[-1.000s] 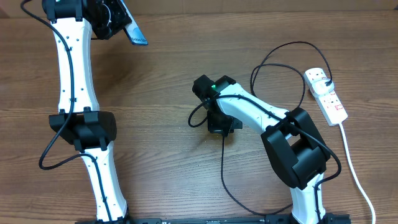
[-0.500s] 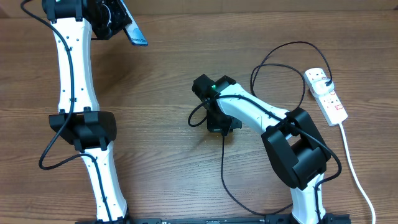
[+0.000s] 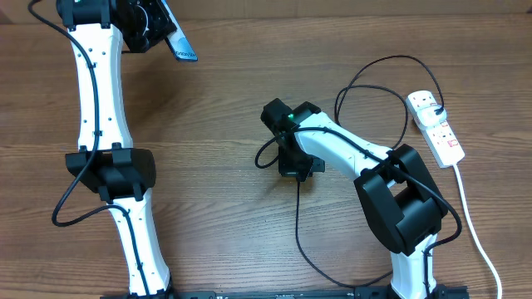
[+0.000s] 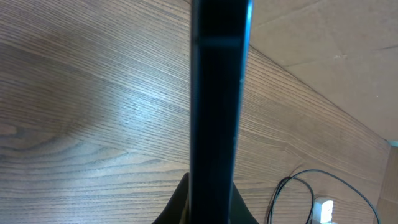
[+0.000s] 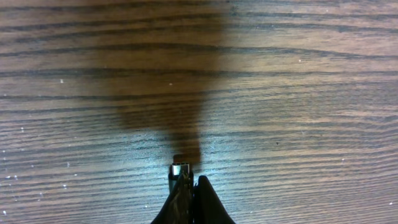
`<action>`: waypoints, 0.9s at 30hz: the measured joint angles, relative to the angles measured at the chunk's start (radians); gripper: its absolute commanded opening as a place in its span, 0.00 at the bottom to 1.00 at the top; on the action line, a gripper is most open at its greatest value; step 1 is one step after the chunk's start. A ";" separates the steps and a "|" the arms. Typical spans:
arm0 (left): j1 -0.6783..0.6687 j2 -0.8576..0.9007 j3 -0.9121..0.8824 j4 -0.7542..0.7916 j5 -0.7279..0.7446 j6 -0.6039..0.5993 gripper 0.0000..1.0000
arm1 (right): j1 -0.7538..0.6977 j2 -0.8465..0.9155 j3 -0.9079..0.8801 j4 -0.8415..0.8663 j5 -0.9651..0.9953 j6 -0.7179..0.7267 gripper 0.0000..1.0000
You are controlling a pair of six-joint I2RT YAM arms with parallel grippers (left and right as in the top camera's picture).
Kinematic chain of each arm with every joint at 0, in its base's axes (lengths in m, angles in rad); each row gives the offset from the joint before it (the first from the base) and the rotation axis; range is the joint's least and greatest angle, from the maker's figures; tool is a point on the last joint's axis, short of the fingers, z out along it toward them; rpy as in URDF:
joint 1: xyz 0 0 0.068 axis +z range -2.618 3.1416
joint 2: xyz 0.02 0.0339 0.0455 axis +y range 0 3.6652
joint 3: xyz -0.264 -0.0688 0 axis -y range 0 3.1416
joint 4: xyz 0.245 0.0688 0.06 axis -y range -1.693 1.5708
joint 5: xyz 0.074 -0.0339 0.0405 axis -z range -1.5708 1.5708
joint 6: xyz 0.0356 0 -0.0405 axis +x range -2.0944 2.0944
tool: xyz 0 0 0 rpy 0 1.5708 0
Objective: Plug charger to phone and switch on socket
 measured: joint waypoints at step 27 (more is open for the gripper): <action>-0.002 0.000 0.000 -0.002 0.026 0.004 0.04 | -0.011 0.003 0.205 -0.299 -0.074 -0.034 0.30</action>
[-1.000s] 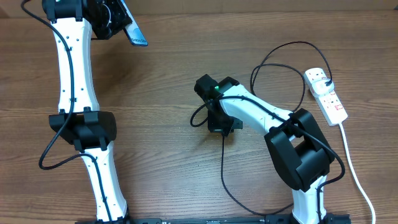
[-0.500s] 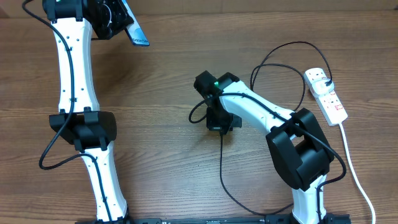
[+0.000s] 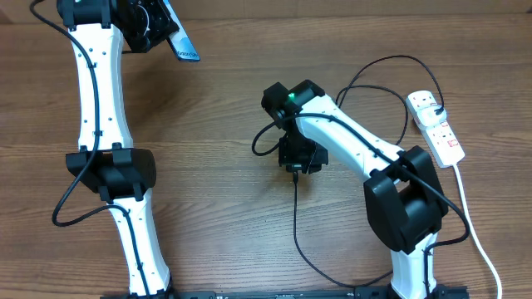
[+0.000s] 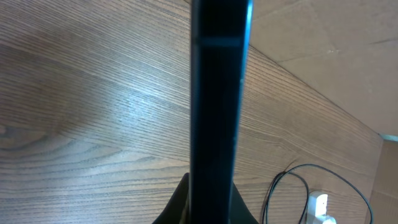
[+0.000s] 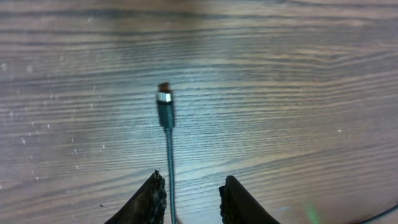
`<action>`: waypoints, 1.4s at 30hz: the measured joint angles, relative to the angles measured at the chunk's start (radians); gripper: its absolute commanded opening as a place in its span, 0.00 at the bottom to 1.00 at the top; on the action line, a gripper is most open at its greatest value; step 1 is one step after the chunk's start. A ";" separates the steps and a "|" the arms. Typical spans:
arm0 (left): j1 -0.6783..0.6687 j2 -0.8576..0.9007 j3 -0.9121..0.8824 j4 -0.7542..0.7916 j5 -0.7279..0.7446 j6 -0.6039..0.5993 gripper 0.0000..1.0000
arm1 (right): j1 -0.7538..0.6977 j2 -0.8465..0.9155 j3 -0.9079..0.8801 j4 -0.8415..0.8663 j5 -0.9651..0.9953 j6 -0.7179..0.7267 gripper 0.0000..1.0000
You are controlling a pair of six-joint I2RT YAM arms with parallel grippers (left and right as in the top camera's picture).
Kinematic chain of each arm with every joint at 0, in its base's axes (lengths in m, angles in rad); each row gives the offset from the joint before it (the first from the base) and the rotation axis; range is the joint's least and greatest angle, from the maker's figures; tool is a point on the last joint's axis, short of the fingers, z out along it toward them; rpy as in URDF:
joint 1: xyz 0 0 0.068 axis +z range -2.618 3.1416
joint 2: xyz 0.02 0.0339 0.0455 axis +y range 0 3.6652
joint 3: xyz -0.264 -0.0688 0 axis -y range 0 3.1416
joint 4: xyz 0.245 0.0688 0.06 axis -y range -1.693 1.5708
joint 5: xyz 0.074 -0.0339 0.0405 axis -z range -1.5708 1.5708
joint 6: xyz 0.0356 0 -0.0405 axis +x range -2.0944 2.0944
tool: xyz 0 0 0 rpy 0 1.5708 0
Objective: Plug charger to phone and switch on socket
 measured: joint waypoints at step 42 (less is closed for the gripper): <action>0.000 0.000 0.000 -0.006 0.000 0.000 0.04 | 0.096 0.011 -0.212 0.259 0.093 0.077 0.14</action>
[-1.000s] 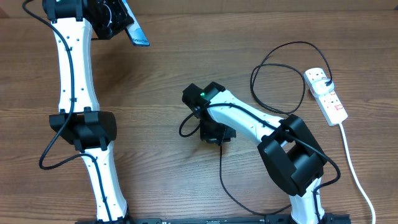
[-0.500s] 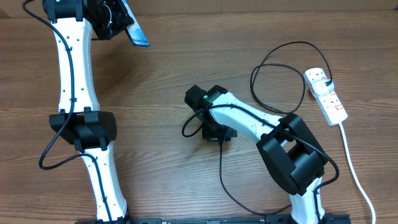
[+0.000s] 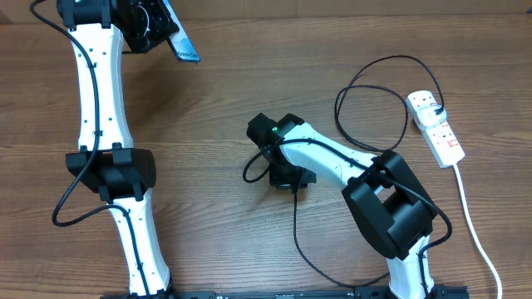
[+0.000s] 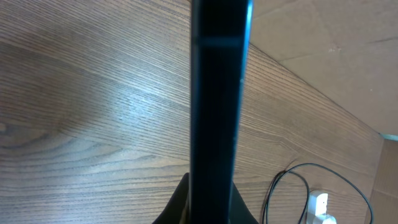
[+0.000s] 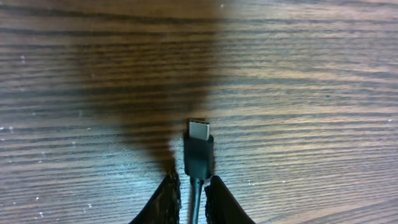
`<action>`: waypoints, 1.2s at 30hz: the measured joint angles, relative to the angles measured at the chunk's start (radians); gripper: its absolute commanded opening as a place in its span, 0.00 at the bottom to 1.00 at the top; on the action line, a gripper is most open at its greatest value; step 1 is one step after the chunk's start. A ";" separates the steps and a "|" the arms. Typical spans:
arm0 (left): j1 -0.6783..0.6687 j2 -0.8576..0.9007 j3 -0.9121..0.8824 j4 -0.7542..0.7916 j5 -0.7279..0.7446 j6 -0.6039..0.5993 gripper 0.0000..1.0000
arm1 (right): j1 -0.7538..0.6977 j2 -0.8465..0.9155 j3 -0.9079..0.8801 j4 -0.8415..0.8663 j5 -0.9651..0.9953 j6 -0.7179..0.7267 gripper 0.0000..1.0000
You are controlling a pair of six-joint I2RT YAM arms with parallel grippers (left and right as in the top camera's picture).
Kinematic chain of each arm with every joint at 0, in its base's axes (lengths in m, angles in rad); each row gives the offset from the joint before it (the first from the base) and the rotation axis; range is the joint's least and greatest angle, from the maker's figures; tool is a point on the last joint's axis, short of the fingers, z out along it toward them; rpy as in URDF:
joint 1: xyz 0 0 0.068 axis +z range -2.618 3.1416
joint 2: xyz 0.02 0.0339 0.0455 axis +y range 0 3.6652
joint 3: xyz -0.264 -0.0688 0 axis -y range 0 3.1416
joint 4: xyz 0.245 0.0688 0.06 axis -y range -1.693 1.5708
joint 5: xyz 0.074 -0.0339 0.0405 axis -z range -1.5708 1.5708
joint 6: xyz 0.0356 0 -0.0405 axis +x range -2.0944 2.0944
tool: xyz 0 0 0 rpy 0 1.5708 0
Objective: Plug charger to phone and switch on socket
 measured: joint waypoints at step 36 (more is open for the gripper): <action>0.000 0.000 0.000 -0.003 0.000 0.000 0.04 | -0.052 0.000 0.000 0.025 -0.076 -0.078 0.10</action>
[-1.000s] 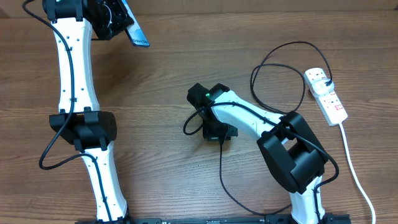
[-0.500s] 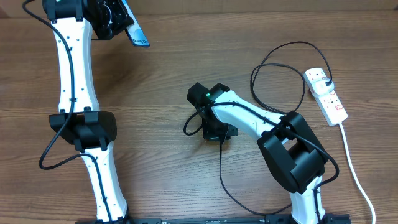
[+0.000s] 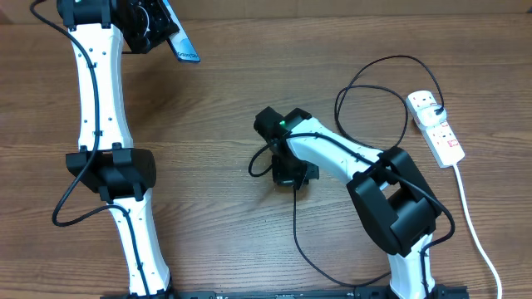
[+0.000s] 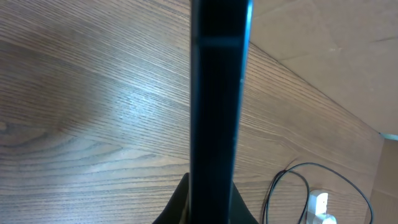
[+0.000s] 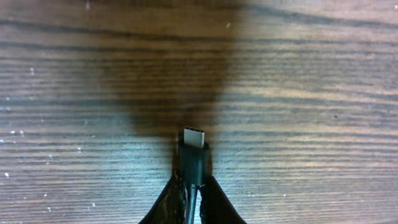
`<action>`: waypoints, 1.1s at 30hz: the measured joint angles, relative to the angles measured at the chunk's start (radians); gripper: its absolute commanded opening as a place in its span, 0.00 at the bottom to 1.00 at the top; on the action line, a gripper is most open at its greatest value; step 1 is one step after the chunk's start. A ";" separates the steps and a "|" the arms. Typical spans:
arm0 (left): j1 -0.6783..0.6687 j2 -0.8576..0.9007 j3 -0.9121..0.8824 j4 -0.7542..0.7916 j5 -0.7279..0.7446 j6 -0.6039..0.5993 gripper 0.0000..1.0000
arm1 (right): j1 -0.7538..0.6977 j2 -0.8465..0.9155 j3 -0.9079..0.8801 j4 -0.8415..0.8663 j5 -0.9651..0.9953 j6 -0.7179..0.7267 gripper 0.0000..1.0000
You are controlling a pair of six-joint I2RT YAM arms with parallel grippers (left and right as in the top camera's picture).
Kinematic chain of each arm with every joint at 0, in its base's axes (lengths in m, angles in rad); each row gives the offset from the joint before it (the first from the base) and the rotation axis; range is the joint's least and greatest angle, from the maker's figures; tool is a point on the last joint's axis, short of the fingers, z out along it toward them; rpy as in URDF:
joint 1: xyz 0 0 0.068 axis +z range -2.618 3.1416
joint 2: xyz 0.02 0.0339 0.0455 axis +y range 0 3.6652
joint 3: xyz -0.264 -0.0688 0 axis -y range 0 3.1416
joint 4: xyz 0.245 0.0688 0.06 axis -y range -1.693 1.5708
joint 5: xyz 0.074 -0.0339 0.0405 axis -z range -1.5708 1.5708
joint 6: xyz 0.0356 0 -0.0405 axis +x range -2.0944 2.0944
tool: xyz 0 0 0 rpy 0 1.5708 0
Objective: Plug charger to phone and switch on socket
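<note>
My left gripper [image 3: 155, 31] is at the far left corner of the table, shut on the phone [image 3: 176, 41], a dark slab with a blue edge. In the left wrist view the phone [image 4: 214, 93] stands edge-on between the fingers. My right gripper [image 3: 293, 178] is low over the table's middle. In the right wrist view it [image 5: 193, 182] is shut on the black charger plug [image 5: 193, 152], whose metal tip sticks out ahead of the fingertips. The white socket strip [image 3: 435, 126] with a red switch lies at the right, and a charger is plugged into it.
The black charger cable [image 3: 376, 68] loops from the socket strip across the right half of the table and trails to the front edge. The strip's white lead [image 3: 474, 224] runs to the front right. Bare wooden tabletop [image 3: 208, 124] lies between the two arms.
The right gripper's fingers stood a little apart on either side of the cable behind the plug; now they are pressed onto the plug's base. The right wrist sits slightly further right. The left arm has not moved.
The right gripper was first shut, with only the plug's tip showing. Then it was open and the plug lay loose on the table ahead of it. Then its fingers flanked the cable, and now they grip the plug. All the while the left gripper held the phone still.
</note>
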 measured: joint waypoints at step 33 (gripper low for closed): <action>0.000 0.000 0.000 0.000 0.000 0.000 0.04 | -0.019 0.002 0.000 -0.012 -0.045 0.050 0.04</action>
